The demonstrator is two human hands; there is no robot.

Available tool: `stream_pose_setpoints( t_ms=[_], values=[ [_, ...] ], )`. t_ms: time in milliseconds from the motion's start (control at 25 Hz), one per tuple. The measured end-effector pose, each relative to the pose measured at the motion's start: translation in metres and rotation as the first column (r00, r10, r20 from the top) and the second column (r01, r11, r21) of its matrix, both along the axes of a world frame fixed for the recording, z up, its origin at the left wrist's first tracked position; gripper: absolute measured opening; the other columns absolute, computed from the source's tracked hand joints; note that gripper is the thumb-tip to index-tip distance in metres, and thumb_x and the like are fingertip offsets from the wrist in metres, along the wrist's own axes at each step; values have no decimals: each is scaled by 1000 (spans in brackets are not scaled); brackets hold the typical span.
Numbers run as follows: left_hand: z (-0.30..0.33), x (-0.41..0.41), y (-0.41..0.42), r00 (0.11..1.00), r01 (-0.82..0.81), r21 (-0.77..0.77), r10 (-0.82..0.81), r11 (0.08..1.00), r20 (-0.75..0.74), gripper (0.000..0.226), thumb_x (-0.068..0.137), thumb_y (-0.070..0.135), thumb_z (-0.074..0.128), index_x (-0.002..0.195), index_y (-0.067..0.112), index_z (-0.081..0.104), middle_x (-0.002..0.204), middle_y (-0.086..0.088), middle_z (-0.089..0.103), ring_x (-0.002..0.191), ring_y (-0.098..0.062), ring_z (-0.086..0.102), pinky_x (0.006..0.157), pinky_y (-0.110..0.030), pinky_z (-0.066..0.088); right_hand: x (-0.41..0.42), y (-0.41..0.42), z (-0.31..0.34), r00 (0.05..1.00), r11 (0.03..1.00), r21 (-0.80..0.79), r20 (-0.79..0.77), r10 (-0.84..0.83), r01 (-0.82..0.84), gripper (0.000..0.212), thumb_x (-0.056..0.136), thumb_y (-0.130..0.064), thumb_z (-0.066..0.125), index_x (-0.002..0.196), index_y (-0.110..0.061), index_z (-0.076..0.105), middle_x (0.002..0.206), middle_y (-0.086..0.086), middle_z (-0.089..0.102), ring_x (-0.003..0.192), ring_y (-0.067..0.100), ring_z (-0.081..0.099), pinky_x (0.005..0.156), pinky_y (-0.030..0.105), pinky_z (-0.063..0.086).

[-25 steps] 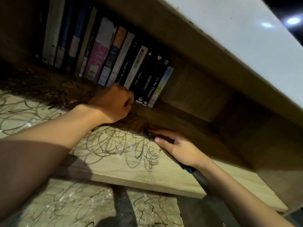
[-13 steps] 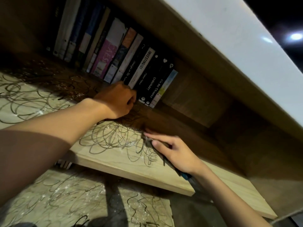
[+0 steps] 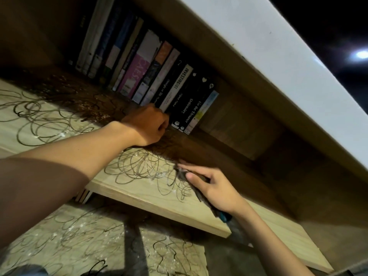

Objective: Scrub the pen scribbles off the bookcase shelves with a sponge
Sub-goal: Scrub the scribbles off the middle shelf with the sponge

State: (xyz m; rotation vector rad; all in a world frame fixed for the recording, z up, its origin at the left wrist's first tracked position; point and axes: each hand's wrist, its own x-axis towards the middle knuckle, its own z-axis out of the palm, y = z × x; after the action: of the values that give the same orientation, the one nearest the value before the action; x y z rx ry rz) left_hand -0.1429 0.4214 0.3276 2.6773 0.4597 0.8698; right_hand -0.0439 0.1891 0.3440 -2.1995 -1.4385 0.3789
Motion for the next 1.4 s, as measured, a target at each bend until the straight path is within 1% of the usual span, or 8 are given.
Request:
stream_pose_setpoints(
  t_ms=[200, 400, 640, 800, 880, 1160, 1280, 1400],
  values=[
    [-3, 0, 1, 1000, 10, 3, -10, 1000, 3, 16, 91, 21, 51, 101, 20, 64, 102, -4, 62, 112, -24, 46, 89, -42, 47, 45, 8, 7, 945, 966, -6, 210, -251, 257, 29, 101, -31, 43, 125, -29, 60, 124, -9, 60, 110, 12, 58, 73, -2, 37],
    [-5, 4, 4, 1000, 18, 0, -18, 1000, 11, 15, 91, 21, 51, 98, 21, 63, 99, -2, 63, 110, -23, 46, 88, -43, 48, 25, 7, 0, 980, 987, -16, 125, -157, 160, 22, 99, -35, 48, 115, -38, 63, 107, -23, 65, 95, -6, 60, 75, 1, 39],
    [-6, 7, 6, 999, 26, 21, -27, 999, 23, 14, 91, 21, 52, 98, 21, 64, 100, -2, 62, 110, -22, 46, 88, -43, 47, 62, 2, 3, 955, 971, 49, 176, -240, 235, 25, 98, -35, 50, 119, -36, 63, 121, -8, 65, 109, 13, 61, 87, 18, 47],
    [-8, 11, 6, 1000, 27, 21, -27, 999, 13, 15, 91, 20, 52, 100, 21, 64, 100, -2, 62, 110, -22, 47, 89, -43, 47, 59, 27, 4, 914, 931, 25, 181, -363, 364, 31, 102, -34, 41, 128, -31, 59, 123, -3, 62, 94, 14, 61, 73, 22, 47],
    [-8, 14, 6, 999, 52, 3, -52, 999, 6, 15, 90, 19, 53, 100, 22, 64, 100, -3, 62, 108, -23, 47, 90, -44, 46, 46, 26, 3, 930, 936, 29, 106, -351, 350, 32, 102, -30, 41, 128, -30, 58, 126, -1, 62, 109, 23, 60, 83, 27, 46],
    [-6, 9, 1, 998, 69, -37, -69, 997, 7, 16, 91, 19, 52, 102, 24, 63, 100, -3, 63, 109, -22, 46, 90, -42, 47, -6, -47, -5, 985, 987, 107, 107, -135, 123, 26, 96, -29, 55, 118, -36, 65, 100, -32, 63, 97, -16, 56, 82, 6, 40],
    [-3, 6, -4, 997, 76, -75, -76, 994, 6, 17, 91, 17, 51, 102, 22, 63, 101, -5, 62, 111, -23, 45, 91, -40, 45, 4, -34, -3, 925, 938, 87, 156, -346, 336, 17, 96, -33, 50, 96, -35, 67, 74, -15, 68, 76, 7, 65, 71, 30, 52],
    [0, 3, -9, 997, 79, -62, -77, 995, 31, 19, 92, 13, 52, 104, 18, 65, 91, 0, 55, 110, -25, 47, 89, -34, 42, -16, 0, -10, 877, 910, 58, 246, -412, 411, 24, 96, -34, 45, 112, -29, 62, 107, 2, 69, 104, 28, 60, 84, 33, 47]
  ],
)
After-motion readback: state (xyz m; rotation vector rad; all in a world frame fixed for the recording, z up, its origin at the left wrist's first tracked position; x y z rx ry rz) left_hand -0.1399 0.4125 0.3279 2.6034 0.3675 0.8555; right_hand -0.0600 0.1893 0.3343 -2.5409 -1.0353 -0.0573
